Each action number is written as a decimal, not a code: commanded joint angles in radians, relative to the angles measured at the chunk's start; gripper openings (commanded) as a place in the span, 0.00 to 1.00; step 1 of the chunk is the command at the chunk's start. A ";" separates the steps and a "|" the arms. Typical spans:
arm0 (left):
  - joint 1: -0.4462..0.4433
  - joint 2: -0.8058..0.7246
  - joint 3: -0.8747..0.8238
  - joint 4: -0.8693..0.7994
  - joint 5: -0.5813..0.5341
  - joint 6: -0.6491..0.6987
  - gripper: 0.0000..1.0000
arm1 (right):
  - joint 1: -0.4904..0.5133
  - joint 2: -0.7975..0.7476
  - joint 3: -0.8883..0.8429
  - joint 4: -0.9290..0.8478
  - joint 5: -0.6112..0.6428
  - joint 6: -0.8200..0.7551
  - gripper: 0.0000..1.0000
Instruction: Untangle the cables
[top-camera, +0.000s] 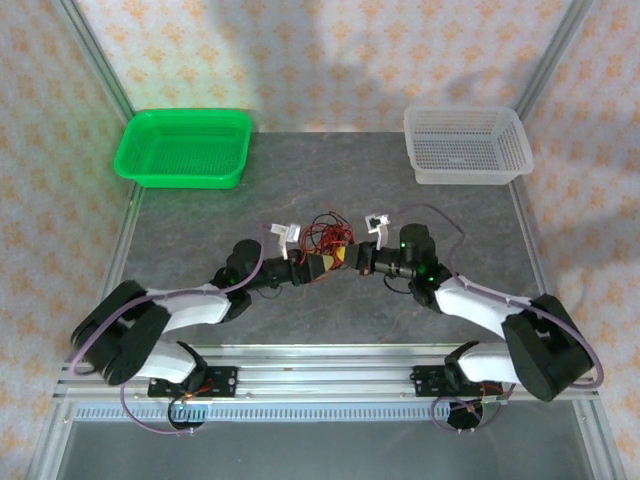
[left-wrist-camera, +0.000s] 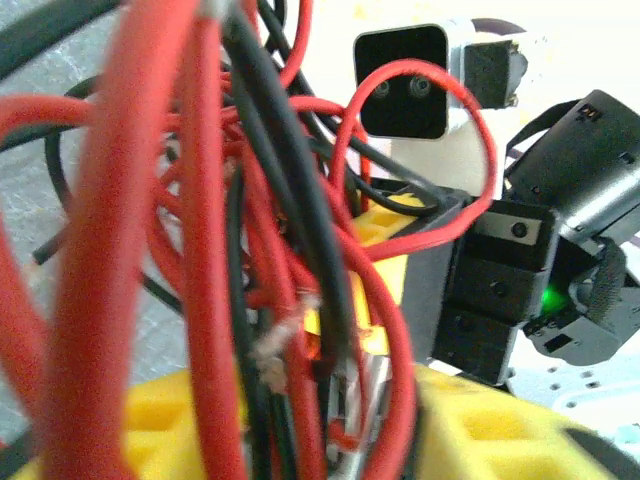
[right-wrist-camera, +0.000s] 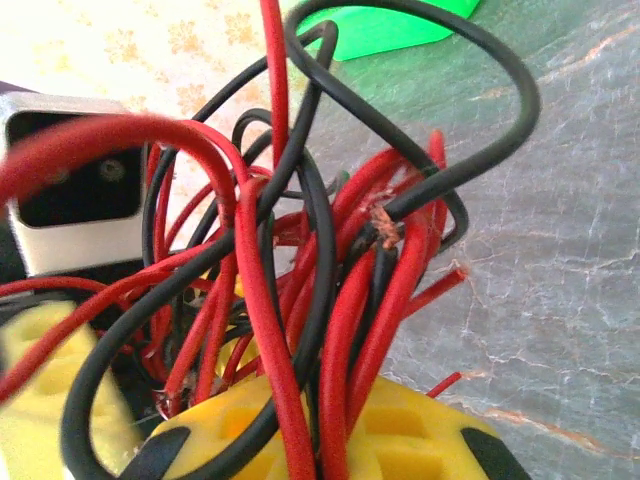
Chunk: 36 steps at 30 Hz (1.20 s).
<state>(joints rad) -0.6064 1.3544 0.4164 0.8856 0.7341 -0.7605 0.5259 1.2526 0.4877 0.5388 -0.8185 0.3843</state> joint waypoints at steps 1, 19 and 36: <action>-0.010 -0.126 0.054 -0.289 -0.076 0.182 0.64 | 0.002 -0.067 0.080 -0.263 0.065 -0.211 0.00; -0.009 -0.136 0.130 -0.371 -0.155 0.296 0.79 | 0.001 -0.109 0.278 -0.661 -0.061 -0.531 0.00; -0.007 -0.128 0.187 -0.521 -0.407 0.378 0.00 | 0.002 -0.011 0.377 -0.901 0.294 -0.435 0.00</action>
<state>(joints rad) -0.6159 1.2736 0.5663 0.4770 0.5011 -0.4358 0.5316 1.2182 0.8276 -0.2646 -0.6891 -0.0895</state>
